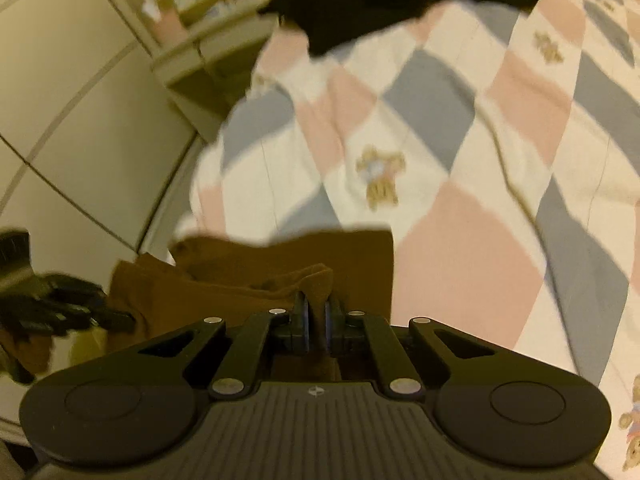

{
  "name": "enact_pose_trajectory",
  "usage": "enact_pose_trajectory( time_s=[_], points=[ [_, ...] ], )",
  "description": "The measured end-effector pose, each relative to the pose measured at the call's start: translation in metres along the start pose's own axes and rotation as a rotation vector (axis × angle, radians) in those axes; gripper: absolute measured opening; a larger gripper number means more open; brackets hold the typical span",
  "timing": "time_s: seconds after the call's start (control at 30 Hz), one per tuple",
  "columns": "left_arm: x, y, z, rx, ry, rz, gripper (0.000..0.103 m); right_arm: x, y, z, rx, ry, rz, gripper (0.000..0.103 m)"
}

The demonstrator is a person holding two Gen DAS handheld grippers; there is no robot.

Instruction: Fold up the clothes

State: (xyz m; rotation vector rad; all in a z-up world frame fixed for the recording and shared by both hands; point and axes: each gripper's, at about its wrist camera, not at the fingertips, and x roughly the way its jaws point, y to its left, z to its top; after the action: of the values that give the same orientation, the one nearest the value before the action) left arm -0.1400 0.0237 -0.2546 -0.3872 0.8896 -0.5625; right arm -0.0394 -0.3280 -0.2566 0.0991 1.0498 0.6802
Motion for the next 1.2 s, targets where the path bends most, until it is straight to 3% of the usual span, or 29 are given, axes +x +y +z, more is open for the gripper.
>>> enact_pose_trajectory(
  time_s=[0.1, 0.23, 0.43, 0.5, 0.53, 0.63, 0.67, 0.77, 0.83, 0.87, 0.9, 1.0, 1.07, 1.2],
  points=[
    [0.008, 0.012, 0.016, -0.05, -0.035, 0.032, 0.013, 0.007, -0.007, 0.016, 0.041, -0.024, -0.012, 0.006],
    [0.036, 0.035, 0.021, -0.103, -0.014, 0.066, 0.013, 0.047, -0.027, 0.024, 0.125, 0.031, -0.057, 0.006],
    [0.033, 0.052, 0.02, -0.161, -0.051, -0.005, 0.013, 0.056, -0.042, 0.014, 0.225, -0.03, -0.016, 0.006],
    [0.033, 0.051, 0.021, -0.139, -0.027, 0.011, 0.019, 0.057, -0.047, 0.012, 0.248, -0.008, -0.006, 0.008],
    [0.032, 0.05, 0.022, -0.132, -0.019, 0.032, 0.022, 0.058, -0.05, 0.011, 0.268, 0.006, -0.01, 0.014],
    [0.017, 0.044, 0.028, -0.096, -0.024, 0.089, 0.031, 0.049, -0.051, 0.013, 0.284, -0.015, -0.042, 0.048],
    [0.011, 0.041, 0.031, -0.073, -0.032, 0.105, 0.033, 0.044, -0.049, 0.014, 0.27, -0.031, -0.045, 0.05],
    [0.005, 0.033, 0.044, -0.02, -0.064, 0.114, 0.04, 0.036, -0.044, 0.018, 0.234, -0.066, -0.025, 0.05],
    [0.016, 0.031, 0.051, 0.005, -0.059, 0.115, 0.039, 0.044, -0.041, 0.02, 0.205, -0.046, -0.032, 0.049],
    [0.025, 0.031, 0.052, 0.024, -0.049, 0.122, 0.031, 0.049, -0.039, 0.021, 0.184, -0.036, -0.04, 0.027],
    [0.034, 0.03, 0.054, 0.044, -0.039, 0.129, 0.017, 0.054, -0.037, 0.021, 0.161, -0.028, -0.047, 0.007],
    [0.047, 0.029, 0.055, 0.098, -0.045, 0.144, 0.008, 0.053, -0.031, 0.018, 0.128, -0.064, -0.077, 0.007],
    [0.053, 0.032, 0.055, 0.124, -0.049, 0.154, 0.008, 0.048, -0.031, 0.017, 0.124, -0.098, -0.101, 0.007],
    [0.075, 0.045, 0.047, 0.134, -0.022, 0.189, 0.012, 0.07, -0.04, 0.011, 0.175, -0.053, -0.157, 0.007]
  ],
)
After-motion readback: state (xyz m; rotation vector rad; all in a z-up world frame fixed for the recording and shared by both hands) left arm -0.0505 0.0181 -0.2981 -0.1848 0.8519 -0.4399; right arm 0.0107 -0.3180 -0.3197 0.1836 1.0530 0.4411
